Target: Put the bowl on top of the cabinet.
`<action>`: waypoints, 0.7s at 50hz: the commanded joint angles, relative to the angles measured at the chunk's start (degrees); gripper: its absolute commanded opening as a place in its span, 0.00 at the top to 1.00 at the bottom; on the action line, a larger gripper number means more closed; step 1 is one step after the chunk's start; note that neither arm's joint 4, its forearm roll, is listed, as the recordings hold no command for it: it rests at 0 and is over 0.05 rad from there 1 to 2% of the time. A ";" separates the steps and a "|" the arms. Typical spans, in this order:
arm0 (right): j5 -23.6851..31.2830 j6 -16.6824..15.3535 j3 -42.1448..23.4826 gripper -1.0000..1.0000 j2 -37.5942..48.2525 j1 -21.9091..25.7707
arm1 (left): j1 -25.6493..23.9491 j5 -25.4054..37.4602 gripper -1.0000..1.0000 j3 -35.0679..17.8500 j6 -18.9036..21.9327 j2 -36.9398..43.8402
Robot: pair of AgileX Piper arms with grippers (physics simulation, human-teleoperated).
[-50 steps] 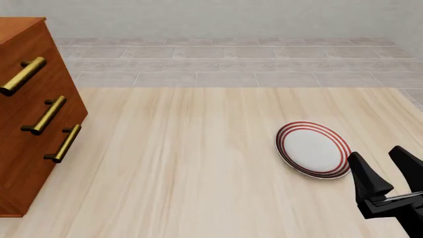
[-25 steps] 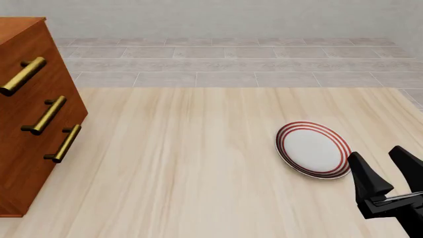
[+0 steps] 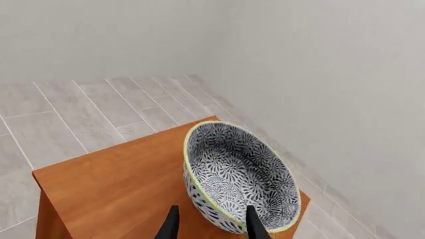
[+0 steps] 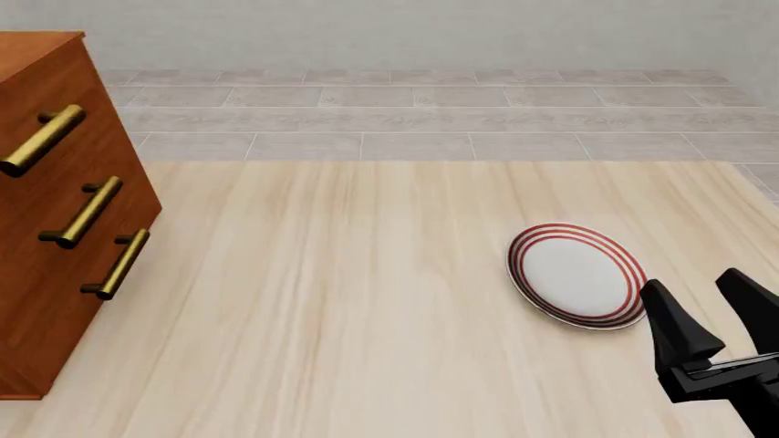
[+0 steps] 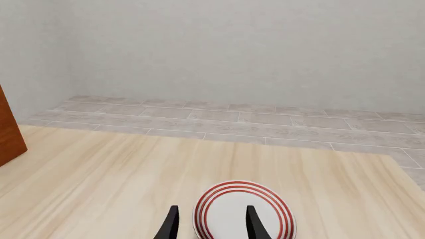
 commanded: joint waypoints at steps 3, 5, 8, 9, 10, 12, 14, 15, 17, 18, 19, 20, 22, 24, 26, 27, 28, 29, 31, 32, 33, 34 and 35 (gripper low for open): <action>0.61 -0.37 -0.02 0.00 -0.59 0.13 | -1.02 -2.03 0.00 -2.85 0.25 -3.94; 0.61 -0.36 -0.02 0.00 -0.57 0.12 | -1.06 -1.65 0.00 -3.19 0.20 -4.08; 0.62 -0.36 -0.02 0.00 -0.59 0.12 | -1.61 -1.26 0.00 -3.55 0.37 -5.15; 0.62 -0.37 -0.02 0.00 -0.60 0.11 | -1.60 -2.64 0.00 -2.25 0.32 -5.57; 0.61 -0.37 -0.02 0.00 -0.57 0.12 | -1.76 -1.11 0.00 -4.08 0.39 -5.38; 0.61 -0.35 -0.02 0.00 -0.58 0.12 | -2.12 -1.51 0.00 -3.33 0.48 -6.02; 0.62 -0.35 -0.02 0.00 -0.59 0.11 | -2.37 -1.20 0.00 -3.51 0.53 -6.39; 0.61 -0.36 -0.02 0.00 -0.57 0.12 | -2.52 -0.10 0.00 -4.66 0.63 -6.52; 0.62 -0.37 -0.02 0.00 -0.59 0.11 | -2.97 1.15 0.00 -5.73 0.68 -7.07; 0.61 -0.37 -0.02 0.00 -0.57 0.13 | -3.12 1.17 0.00 -5.92 0.70 -7.14; 0.62 -0.37 -0.02 0.00 -0.59 0.11 | -3.67 0.24 0.00 -4.57 1.15 -7.97; 0.61 -0.37 -0.02 0.00 -0.57 0.13 | -4.02 1.95 0.00 -6.11 1.43 -8.25; 0.60 -0.37 -0.02 0.00 -0.56 0.12 | -6.03 4.05 0.00 -7.51 4.43 -8.64; 0.60 -0.36 -0.02 0.00 -0.57 0.12 | -5.69 1.82 0.00 -4.86 3.54 -9.75; 0.61 -0.38 -0.02 0.00 -0.57 0.13 | -6.34 2.27 0.00 -5.10 3.99 -10.19; 0.60 -0.37 -0.02 0.00 -0.56 0.13 | -6.81 2.85 0.00 -5.38 4.39 -10.49; 0.61 -0.36 -0.02 0.00 -0.57 0.11 | -6.93 3.05 0.00 -5.56 4.26 -10.94; 0.62 -0.36 -0.02 0.00 -0.60 0.11 | -6.92 5.57 0.00 -8.41 4.24 -10.54; 0.60 -0.38 -0.02 0.00 -0.56 0.13 | -7.53 6.21 0.00 -8.46 4.72 -11.15; 0.59 -0.36 -0.02 0.00 -0.55 0.12 | -7.44 5.19 0.00 -6.97 4.75 -11.63; 0.60 -0.35 -0.02 0.00 -0.56 0.13 | -7.44 5.17 0.00 -6.95 4.75 -11.64; 0.62 -0.35 -0.02 0.00 -0.59 0.12 | -7.75 8.25 0.00 -9.89 4.68 -11.74; 0.62 -0.35 -0.02 0.00 -0.59 0.12 | -7.75 8.30 0.00 -9.94 4.68 -11.73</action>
